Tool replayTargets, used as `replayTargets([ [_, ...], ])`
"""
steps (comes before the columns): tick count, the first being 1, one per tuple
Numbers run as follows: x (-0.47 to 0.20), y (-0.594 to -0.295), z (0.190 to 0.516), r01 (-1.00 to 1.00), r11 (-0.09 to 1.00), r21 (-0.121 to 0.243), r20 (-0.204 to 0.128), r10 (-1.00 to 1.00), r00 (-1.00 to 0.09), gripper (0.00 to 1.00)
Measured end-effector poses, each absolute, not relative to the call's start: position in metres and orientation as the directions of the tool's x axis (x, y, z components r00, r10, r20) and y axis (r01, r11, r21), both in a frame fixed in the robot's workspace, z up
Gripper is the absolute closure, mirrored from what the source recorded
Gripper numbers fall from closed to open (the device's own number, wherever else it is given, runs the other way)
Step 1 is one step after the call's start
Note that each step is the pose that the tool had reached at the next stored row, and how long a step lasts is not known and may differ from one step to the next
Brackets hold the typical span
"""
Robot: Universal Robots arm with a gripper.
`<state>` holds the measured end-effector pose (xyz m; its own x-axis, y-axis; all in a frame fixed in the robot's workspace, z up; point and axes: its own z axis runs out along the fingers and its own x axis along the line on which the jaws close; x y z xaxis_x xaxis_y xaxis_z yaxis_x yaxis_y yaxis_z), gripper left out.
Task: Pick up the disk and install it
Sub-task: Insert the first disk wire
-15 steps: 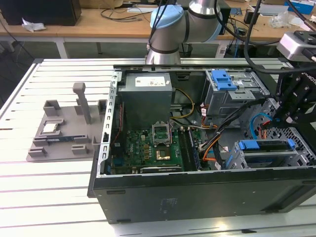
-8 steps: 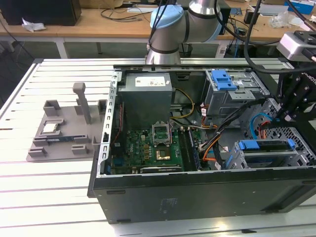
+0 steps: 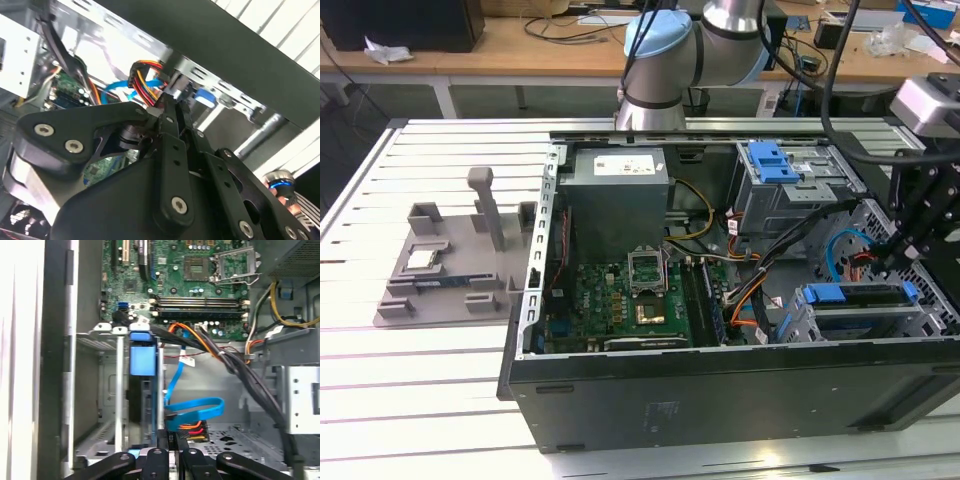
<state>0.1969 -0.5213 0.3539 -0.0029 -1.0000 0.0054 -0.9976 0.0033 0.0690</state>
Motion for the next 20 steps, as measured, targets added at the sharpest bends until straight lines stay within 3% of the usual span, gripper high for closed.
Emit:
replayTargets([
  [20,0.194,-0.534,0.342,-0.998,0.003,0.069,0.005,-1.0,-0.003,0.83],
])
